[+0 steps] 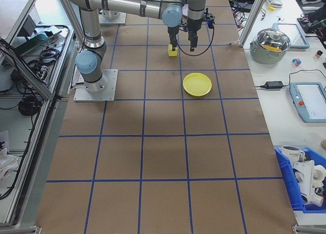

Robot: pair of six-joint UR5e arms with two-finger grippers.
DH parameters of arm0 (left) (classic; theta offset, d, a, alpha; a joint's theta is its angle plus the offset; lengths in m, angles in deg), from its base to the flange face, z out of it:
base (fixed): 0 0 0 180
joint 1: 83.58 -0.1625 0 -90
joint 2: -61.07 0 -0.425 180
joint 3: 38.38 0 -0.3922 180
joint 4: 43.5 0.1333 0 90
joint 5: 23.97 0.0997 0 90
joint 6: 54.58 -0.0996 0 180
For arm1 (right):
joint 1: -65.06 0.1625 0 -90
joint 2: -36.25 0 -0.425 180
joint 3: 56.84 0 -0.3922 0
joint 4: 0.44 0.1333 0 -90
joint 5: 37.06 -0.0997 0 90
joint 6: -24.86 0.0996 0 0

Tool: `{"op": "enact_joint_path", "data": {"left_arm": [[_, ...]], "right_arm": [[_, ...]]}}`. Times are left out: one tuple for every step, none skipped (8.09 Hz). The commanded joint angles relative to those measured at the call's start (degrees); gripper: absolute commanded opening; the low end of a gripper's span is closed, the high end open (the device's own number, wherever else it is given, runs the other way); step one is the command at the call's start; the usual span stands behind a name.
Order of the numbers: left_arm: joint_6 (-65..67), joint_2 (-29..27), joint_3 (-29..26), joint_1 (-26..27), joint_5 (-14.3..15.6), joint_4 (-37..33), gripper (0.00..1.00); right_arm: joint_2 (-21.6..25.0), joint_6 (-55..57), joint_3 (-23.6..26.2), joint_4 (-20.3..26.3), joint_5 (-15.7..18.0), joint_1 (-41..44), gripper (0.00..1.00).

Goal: Sort blocks by color into plates

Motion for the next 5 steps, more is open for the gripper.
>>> {"op": "enact_joint_path", "data": {"left_arm": [[-0.28, 0.04, -0.14, 0.06, 0.17, 1.57, 1.0], [-0.9, 0.91, -0.22, -0.2, 0.17, 1.57, 1.0], [-3.08, 2.48, -0.49, -0.73, 0.17, 1.05, 1.0], [-4.23, 5.11, -1.01, -1.87, 0.17, -2.0, 1.0], [-9.11, 8.18, -2.5, -4.57, 0.34, -8.99, 1.0]], "right_arm": [[0.07, 0.35, 0.07, 0.08, 0.2, -0.08, 1.0], [0.68, 0.79, -0.28, -0.09, 0.02, -0.17, 1.0], [1.12, 0.88, -0.28, -0.61, -0.76, -0.17, 1.0], [1.03, 0.88, -0.28, -0.88, -0.86, -0.17, 1.0], [0.95, 0.19, -0.02, -1.06, -1.03, -0.17, 1.0]]}}
